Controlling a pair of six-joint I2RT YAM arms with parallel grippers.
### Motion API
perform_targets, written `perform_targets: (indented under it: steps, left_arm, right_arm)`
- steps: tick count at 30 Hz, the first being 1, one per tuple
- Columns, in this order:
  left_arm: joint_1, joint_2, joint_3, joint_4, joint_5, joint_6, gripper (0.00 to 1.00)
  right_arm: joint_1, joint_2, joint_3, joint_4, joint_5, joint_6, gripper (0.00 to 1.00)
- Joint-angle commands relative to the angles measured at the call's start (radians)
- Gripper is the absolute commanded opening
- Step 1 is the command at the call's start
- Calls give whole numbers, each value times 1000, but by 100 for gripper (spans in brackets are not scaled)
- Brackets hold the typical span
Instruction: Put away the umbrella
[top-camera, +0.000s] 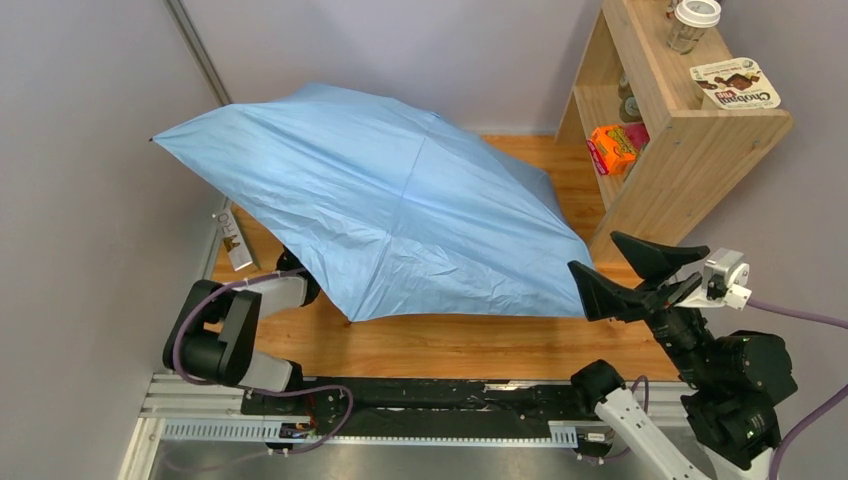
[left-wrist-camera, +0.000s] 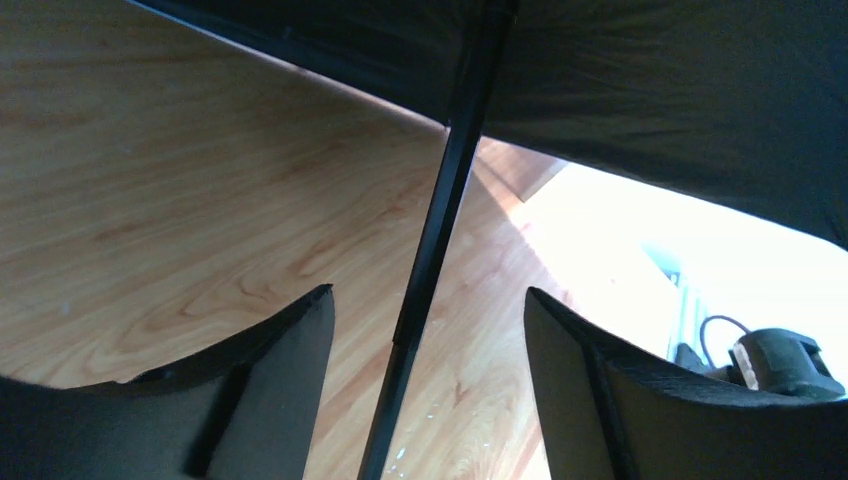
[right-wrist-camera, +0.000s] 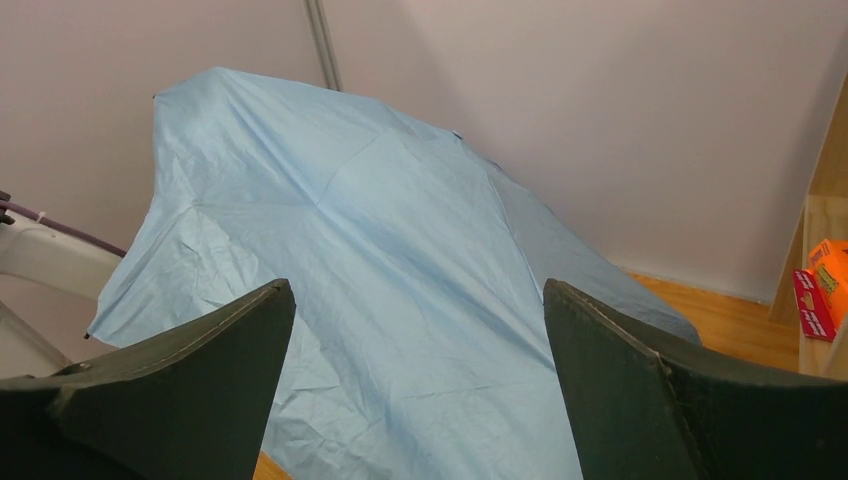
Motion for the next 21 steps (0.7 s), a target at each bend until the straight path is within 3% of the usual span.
perform_targets:
  steps: [1,2,4,5,7,11,14,15,17,21]
  left_arm:
    - [-32,105,32,232,125,-43,66]
    - [-40,121,40,233,131,-55,61]
    - [-44,149,54,250,132,-88,37]
    - [-44,155,57,258,128,-102,18]
    - [-43,141,67,256,108,-136,3]
    - [-44,37,135,174,106,-243,0]
    - [-44,-69,259,-116,49,-311,0]
    - [-43,-112,302,-320,23,-316,0]
    - [-44,-153,415,-547,9,-291,0]
    - [-43,-216,526,-719,-46,-369,0]
  right_arm:
    - [-5,39,73,-137,108,23,100]
    - [-5,46,91,-172,166,31,100]
    - [-5,59,123,-240,217,40,100]
    - [-5,63,139,-277,233,43,100]
    - [-5,74,166,-347,291,69,100]
    - [-5,170,290,-609,513,205,100]
    - [-5,243,375,-777,639,267,100]
    - [-5,246,375,-786,647,258,100]
    - [-5,243,349,-779,653,253,100]
    - [-5,240,271,-681,491,247,100]
